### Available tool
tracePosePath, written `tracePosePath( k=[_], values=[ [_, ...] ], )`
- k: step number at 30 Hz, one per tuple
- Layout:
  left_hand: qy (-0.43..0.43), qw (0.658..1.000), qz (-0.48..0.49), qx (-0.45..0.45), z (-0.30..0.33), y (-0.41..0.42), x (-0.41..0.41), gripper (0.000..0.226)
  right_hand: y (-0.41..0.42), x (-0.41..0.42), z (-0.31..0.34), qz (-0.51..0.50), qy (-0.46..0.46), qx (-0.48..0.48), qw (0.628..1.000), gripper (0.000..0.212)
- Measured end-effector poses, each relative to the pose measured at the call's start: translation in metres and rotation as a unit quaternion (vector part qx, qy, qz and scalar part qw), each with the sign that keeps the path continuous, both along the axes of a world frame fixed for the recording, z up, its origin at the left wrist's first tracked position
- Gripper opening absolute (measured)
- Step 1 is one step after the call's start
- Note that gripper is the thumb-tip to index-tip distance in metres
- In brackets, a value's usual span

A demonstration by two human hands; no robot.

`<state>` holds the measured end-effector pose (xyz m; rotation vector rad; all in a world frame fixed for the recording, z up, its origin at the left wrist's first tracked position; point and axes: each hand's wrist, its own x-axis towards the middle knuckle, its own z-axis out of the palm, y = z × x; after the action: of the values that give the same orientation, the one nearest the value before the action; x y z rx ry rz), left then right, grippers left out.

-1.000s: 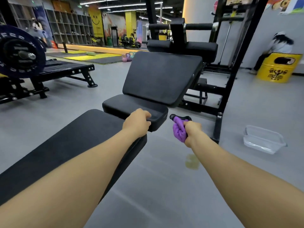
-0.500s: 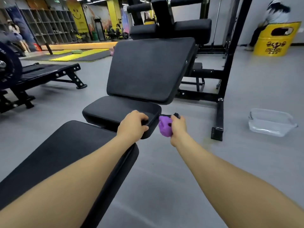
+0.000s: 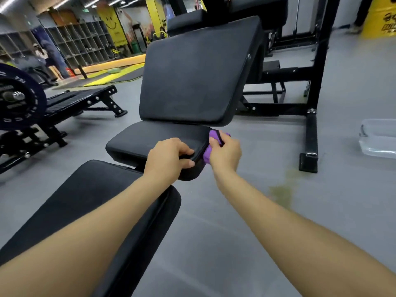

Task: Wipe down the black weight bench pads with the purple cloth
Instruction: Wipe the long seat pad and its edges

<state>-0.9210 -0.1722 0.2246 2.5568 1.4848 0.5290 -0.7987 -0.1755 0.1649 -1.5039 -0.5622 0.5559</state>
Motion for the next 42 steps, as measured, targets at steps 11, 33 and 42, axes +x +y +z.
tracePosePath(
  k=[11, 33, 42],
  values=[
    [-0.012, 0.999, -0.024, 0.021, -0.003, 0.003, -0.003, 0.029, -0.034, -0.042, -0.021, 0.013, -0.025, 0.041, 0.999, 0.039],
    [-0.007, 0.999, -0.033, 0.042, -0.009, -0.007, -0.003, 0.029, 0.025, 0.027, -0.002, 0.068, 0.048, -0.044, 0.996, 0.014],
    [-0.01, 0.997, -0.053, 0.052, -0.011, -0.003, -0.005, 0.028, -0.002, -0.011, -0.005, 0.018, -0.028, -0.022, 0.999, 0.012]
  ],
)
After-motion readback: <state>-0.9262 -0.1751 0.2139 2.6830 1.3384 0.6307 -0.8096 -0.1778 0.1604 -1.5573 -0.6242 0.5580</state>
